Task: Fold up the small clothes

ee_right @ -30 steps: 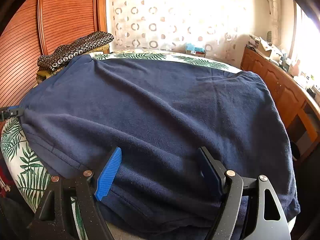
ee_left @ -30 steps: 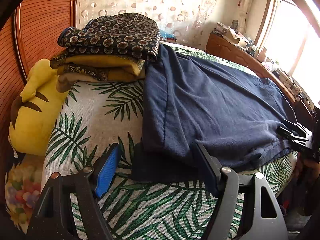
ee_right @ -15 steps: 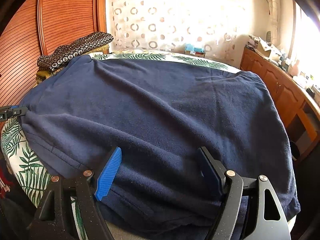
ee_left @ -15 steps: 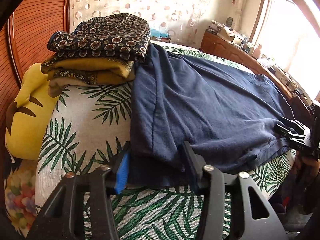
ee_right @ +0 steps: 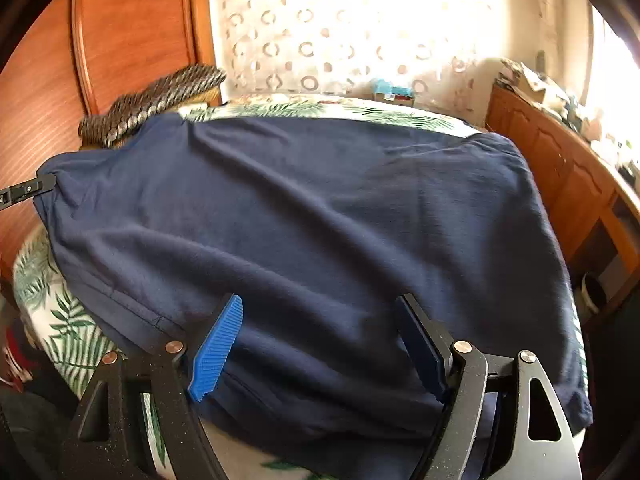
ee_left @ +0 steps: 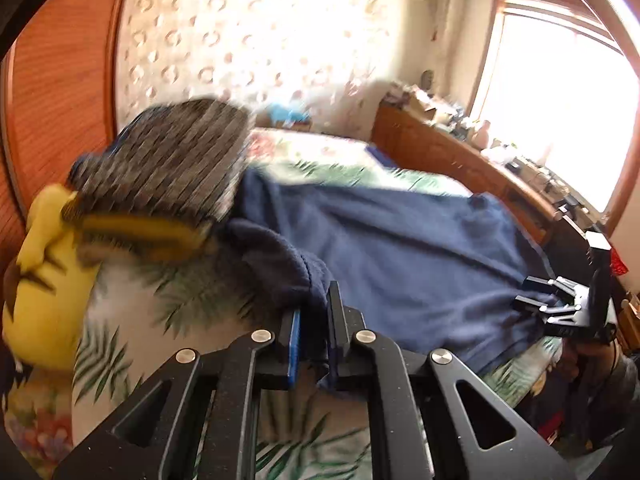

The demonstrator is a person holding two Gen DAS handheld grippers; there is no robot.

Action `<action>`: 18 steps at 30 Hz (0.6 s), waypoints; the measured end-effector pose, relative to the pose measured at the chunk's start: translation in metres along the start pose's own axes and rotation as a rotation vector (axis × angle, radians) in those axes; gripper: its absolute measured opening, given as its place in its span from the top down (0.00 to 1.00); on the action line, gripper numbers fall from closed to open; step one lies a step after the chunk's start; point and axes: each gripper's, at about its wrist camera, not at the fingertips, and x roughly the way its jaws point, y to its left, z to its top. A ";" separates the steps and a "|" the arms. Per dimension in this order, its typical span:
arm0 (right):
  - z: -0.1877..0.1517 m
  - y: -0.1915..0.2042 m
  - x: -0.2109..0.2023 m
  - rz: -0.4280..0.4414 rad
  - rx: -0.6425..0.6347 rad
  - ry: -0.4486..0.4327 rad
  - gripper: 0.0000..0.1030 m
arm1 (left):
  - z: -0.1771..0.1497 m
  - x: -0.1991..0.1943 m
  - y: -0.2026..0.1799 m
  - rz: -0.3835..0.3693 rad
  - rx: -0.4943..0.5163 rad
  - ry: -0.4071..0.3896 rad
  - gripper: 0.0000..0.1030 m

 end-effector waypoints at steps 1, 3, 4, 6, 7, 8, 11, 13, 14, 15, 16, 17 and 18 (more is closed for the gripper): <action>0.000 -0.006 -0.004 -0.004 0.013 -0.006 0.22 | 0.006 0.002 -0.007 -0.016 0.008 -0.006 0.89; 0.000 -0.018 -0.013 -0.023 0.032 -0.020 0.22 | 0.019 0.009 -0.024 -0.051 0.034 -0.017 0.89; 0.000 -0.025 -0.018 -0.038 0.041 -0.029 0.22 | 0.025 0.013 -0.035 -0.066 0.055 -0.023 0.89; -0.002 -0.036 -0.025 -0.058 0.061 -0.037 0.22 | 0.034 0.020 -0.053 -0.093 0.089 -0.031 0.89; -0.003 -0.042 -0.028 -0.065 0.071 -0.040 0.22 | 0.038 0.023 -0.061 -0.106 0.103 -0.033 0.89; -0.005 -0.048 -0.032 -0.072 0.083 -0.042 0.22 | 0.042 0.027 -0.070 -0.121 0.116 -0.036 0.89; -0.011 -0.060 -0.041 -0.093 0.104 -0.049 0.22 | 0.057 0.035 -0.096 -0.169 0.151 -0.045 0.89; -0.012 -0.067 -0.044 -0.102 0.116 -0.052 0.22 | 0.066 0.038 -0.110 -0.193 0.168 -0.045 0.89; -0.014 -0.070 -0.046 -0.106 0.120 -0.054 0.22 | 0.071 0.040 -0.120 -0.210 0.181 -0.047 0.89; -0.016 -0.072 -0.048 -0.111 0.125 -0.055 0.22 | 0.075 0.041 -0.127 -0.221 0.190 -0.048 0.89; -0.017 -0.072 -0.049 -0.115 0.128 -0.056 0.22 | 0.079 0.041 -0.134 -0.234 0.201 -0.049 0.89; -0.018 -0.073 -0.051 -0.118 0.132 -0.059 0.22 | 0.084 0.043 -0.144 -0.250 0.217 -0.052 0.89; -0.018 -0.075 -0.053 -0.120 0.136 -0.064 0.23 | 0.086 0.042 -0.150 -0.260 0.225 -0.056 0.89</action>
